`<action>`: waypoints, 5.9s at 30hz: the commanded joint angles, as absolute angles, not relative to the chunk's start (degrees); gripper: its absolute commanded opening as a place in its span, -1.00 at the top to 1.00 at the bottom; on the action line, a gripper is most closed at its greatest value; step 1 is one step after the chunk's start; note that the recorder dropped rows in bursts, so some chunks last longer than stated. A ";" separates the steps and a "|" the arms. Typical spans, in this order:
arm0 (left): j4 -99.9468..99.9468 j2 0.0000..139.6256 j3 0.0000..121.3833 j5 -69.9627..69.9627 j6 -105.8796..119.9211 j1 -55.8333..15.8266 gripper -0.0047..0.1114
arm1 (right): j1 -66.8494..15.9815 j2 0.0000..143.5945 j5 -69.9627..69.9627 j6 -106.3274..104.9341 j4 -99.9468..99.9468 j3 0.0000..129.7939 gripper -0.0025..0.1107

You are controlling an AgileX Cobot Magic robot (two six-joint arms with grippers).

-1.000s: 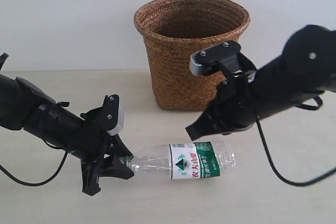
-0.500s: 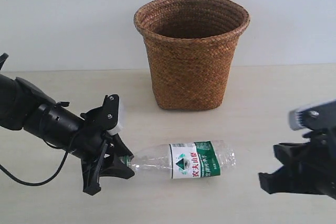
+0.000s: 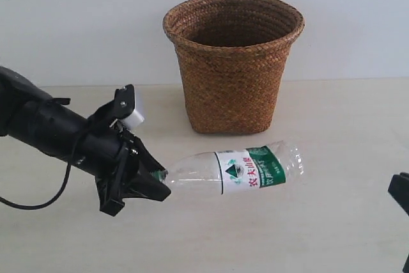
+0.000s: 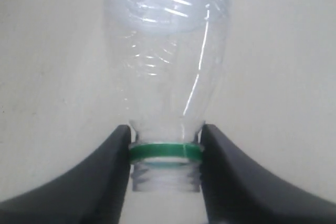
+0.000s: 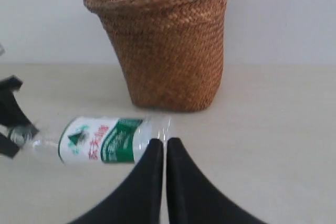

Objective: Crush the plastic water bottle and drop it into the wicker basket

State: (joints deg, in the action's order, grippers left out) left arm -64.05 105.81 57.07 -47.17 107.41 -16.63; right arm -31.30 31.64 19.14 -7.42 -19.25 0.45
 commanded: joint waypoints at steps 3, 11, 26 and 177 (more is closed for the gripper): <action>-63.24 95.48 53.73 -54.00 93.07 -16.91 0.85 | -31.18 30.54 14.24 -5.89 -18.38 0.00 0.96; -86.09 82.32 57.05 -52.69 93.07 -17.04 0.85 | -31.18 30.54 14.24 -4.84 -18.38 0.00 0.96; -83.40 103.86 89.23 -32.19 76.62 -21.24 -0.44 | -31.18 30.54 14.57 -4.55 -18.29 0.00 0.96; -3.14 0.00 0.00 -16.81 -0.39 -1.16 0.85 | -31.98 30.54 14.88 -4.42 -18.91 0.00 0.96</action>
State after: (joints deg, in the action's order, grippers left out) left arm -2.56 0.17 0.20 -16.70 -0.72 -1.30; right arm -31.96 31.08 14.53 -4.31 -19.00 0.36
